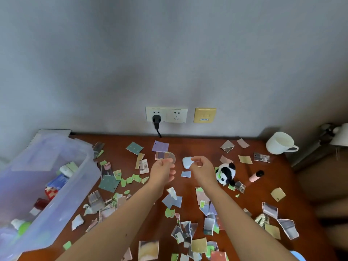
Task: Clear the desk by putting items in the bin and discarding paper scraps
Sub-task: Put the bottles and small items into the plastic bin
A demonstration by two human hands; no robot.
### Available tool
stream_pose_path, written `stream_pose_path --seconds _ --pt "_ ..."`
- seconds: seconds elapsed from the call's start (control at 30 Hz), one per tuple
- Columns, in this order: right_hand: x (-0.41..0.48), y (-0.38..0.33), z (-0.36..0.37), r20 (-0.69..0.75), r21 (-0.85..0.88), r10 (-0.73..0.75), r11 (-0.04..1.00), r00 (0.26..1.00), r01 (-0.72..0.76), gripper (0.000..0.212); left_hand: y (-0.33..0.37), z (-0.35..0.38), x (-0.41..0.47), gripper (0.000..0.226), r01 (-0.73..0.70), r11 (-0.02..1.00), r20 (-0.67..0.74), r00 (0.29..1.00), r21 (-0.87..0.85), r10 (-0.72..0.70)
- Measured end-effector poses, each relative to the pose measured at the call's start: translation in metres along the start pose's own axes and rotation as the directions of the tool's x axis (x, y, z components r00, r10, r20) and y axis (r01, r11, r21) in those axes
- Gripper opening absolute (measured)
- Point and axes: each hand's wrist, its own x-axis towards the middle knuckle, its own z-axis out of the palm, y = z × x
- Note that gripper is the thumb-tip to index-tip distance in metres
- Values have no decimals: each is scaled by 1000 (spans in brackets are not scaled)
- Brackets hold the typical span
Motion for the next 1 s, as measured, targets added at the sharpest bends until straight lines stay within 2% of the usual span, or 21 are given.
stream_pose_path --seconds 0.2,0.4,0.5,0.63,0.8,0.87,1.0 --pt "46 23 18 57 -210 -3 978 998 15 45 -7 5 48 19 -76 971 -9 997 226 80" --pt "74 38 36 110 -518 -43 850 993 94 53 -17 4 88 30 -176 859 46 983 480 176" --pt "82 42 44 127 -614 -77 777 989 139 53 -23 6 108 32 -270 744 80 956 611 281" --pt "89 47 51 134 -668 -103 725 986 167 52 -26 5 124 26 -399 495 186 886 772 425" --pt "94 53 56 124 -666 -149 720 981 193 50 -19 3 134 48 -453 167 378 858 876 347" --pt "97 54 58 126 -612 -130 770 984 180 48 -16 2 136 54 -453 94 407 859 886 311" --pt "98 54 58 118 -571 -127 803 985 172 41 -11 2 142 62 -446 87 407 869 891 283"
